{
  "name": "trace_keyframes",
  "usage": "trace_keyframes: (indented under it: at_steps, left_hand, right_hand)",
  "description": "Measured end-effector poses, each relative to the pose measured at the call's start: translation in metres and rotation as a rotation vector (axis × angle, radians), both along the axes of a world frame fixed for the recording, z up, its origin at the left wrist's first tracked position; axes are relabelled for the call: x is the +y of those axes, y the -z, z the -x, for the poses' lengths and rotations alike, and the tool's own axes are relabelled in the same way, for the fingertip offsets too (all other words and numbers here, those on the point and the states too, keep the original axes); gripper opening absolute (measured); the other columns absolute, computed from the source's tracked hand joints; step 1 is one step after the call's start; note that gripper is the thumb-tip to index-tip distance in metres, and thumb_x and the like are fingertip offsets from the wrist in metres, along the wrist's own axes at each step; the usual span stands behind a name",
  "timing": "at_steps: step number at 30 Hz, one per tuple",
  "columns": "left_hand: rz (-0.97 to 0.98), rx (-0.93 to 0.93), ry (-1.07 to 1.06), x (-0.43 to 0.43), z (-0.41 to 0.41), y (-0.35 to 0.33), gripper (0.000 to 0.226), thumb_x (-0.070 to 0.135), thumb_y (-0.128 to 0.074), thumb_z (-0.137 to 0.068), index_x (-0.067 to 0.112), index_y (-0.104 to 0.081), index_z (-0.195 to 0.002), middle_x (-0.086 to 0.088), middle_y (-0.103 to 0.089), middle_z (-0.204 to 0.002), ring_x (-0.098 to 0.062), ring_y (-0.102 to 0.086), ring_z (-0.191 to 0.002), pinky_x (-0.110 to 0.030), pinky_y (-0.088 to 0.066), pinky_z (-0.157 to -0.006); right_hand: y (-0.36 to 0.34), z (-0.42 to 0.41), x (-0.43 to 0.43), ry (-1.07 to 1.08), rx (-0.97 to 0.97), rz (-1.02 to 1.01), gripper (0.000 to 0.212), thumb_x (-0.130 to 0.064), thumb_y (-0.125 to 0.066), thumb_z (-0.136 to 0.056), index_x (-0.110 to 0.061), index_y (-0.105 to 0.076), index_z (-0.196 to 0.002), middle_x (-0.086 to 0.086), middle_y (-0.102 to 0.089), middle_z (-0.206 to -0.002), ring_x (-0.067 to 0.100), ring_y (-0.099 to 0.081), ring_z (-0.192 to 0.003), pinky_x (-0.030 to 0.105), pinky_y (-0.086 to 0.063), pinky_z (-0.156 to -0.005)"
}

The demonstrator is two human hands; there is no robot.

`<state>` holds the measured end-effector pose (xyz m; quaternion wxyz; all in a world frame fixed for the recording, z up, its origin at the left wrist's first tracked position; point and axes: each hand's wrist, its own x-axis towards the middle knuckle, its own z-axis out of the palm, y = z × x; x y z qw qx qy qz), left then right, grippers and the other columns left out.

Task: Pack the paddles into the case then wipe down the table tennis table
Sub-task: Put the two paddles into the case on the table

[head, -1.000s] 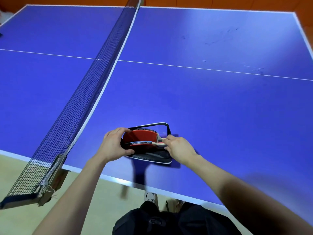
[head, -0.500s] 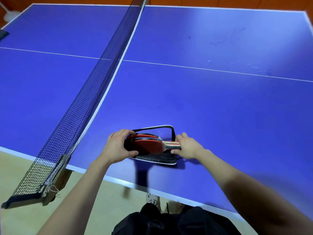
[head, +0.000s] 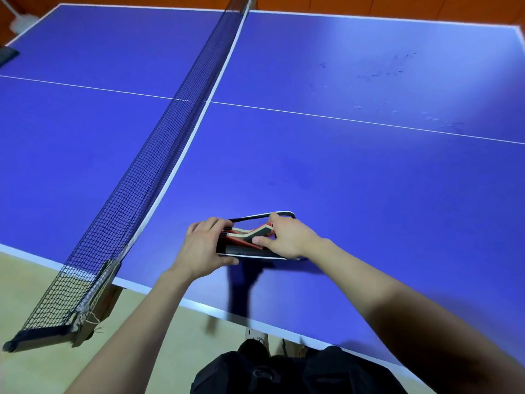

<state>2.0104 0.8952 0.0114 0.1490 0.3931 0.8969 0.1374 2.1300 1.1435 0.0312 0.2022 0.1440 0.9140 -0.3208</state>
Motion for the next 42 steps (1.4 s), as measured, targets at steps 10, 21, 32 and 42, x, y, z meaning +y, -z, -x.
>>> trace_keyframes:
  at_steps: [10,21,32,42]
  left_hand:
    - [0.063,0.036,-0.028,0.025,0.001,-0.005,0.074,0.068,-0.087,-0.067,0.038,-0.051,-0.124,0.016,-0.063,-0.113,-0.017,-0.06,-0.108,-0.039,-0.041,-0.098]
    - [0.037,-0.021,-0.126,0.032,-0.015,-0.016,0.046,0.062,-0.079,-0.084,0.035,-0.046,-0.103,0.014,-0.067,-0.081,-0.018,-0.061,-0.08,-0.031,-0.041,-0.063]
    - [-0.028,0.006,-0.25,-0.044,-0.035,-0.06,0.047,0.079,-0.056,-0.087,0.044,-0.048,-0.117,0.024,-0.07,-0.1,-0.017,-0.067,-0.087,-0.039,-0.055,-0.075]
    - [-0.138,0.238,-0.473,-0.223,-0.035,-0.144,0.041,0.074,-0.037,-0.098,0.038,-0.047,-0.115,0.011,-0.071,-0.085,-0.025,-0.068,-0.078,-0.042,-0.054,-0.07]
  right_hand:
    - [0.025,-0.012,0.005,0.241,-0.099,0.034,0.048,-0.057,-0.052,-0.109,-0.011,-0.052,-0.12,0.01,-0.067,-0.112,0.035,-0.066,-0.107,0.044,-0.053,-0.082]
    - [0.012,-0.072,0.05,0.241,0.366,-0.018,0.07,-0.073,-0.071,-0.09,-0.035,-0.057,-0.147,-0.017,-0.058,-0.141,0.007,-0.059,-0.129,0.033,-0.049,-0.106]
    - [-0.023,0.015,-0.007,-0.443,0.41,-0.026,0.075,-0.09,-0.056,-0.087,-0.037,-0.056,-0.139,-0.014,-0.062,-0.125,0.014,-0.061,-0.109,0.035,-0.052,-0.097]
    - [-0.098,0.098,-0.199,-0.532,0.748,0.102,0.033,-0.056,-0.062,-0.099,-0.023,-0.061,-0.095,-0.013,-0.057,-0.085,0.014,-0.05,-0.085,0.036,-0.041,-0.076]
